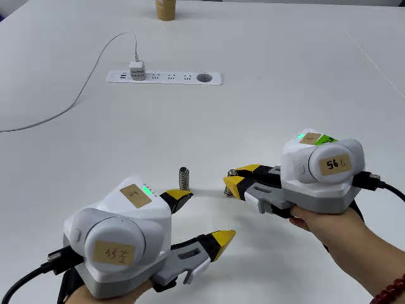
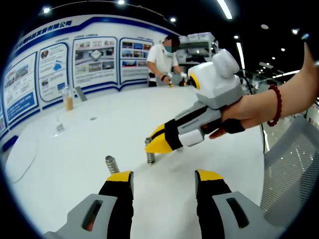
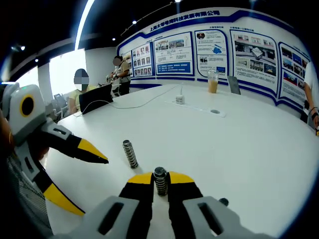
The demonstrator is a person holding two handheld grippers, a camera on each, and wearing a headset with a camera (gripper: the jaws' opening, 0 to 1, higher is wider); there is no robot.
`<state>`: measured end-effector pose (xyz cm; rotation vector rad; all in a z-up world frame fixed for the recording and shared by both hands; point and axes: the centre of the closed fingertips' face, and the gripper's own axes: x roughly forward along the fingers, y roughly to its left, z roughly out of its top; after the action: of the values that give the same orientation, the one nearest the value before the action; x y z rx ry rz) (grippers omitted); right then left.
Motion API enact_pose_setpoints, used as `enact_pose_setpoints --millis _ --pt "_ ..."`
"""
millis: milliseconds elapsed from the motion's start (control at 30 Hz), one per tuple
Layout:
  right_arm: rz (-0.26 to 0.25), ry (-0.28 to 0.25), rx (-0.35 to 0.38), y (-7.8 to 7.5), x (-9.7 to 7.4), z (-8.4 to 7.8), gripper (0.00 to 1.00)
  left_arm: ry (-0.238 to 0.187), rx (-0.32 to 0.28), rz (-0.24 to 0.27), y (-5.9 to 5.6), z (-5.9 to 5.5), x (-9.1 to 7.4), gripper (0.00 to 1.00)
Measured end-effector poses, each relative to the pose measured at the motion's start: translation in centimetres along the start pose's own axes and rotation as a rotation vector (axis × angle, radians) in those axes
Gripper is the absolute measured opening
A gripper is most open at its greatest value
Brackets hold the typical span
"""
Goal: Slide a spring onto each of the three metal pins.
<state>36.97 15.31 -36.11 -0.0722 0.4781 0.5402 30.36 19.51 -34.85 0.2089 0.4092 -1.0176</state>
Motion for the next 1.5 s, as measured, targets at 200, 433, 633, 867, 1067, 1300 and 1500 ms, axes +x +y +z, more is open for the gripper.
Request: enact_pose_setpoints --millis 200,433,633,867,1067,1300,1500 --pt "-0.001 0.001 0.001 0.0 0.1 0.0 0.11 0.0 -0.001 0.001 0.0 0.0 0.0 0.5" --pt "-0.014 0.001 0.036 -0.1 -0.1 0.0 0.15 0.0 0.0 0.001 0.0 0.0 0.0 0.5" --pt "-0.012 -0.022 0.073 0.2 -0.9 0.8 0.2 -0.005 -0.001 0.003 0.0 0.2 -0.1 0.5" --pt "0.012 -0.062 0.114 0.7 -2.0 1.9 0.28 -0.009 -0.014 0.001 -0.2 0.5 0.1 0.5" --pt "0.004 -0.081 0.131 0.5 -3.2 2.5 0.32 -0.017 -0.012 -0.007 -0.5 0.9 0.3 0.5" --pt "-0.028 -0.099 0.147 -0.5 -4.7 2.7 0.38 -0.023 -0.011 -0.014 -1.0 1.2 0.4 0.51" --pt "-0.051 -0.098 0.146 -1.4 -5.8 2.6 0.44 -0.028 -0.003 -0.015 -1.3 1.6 0.7 0.51"
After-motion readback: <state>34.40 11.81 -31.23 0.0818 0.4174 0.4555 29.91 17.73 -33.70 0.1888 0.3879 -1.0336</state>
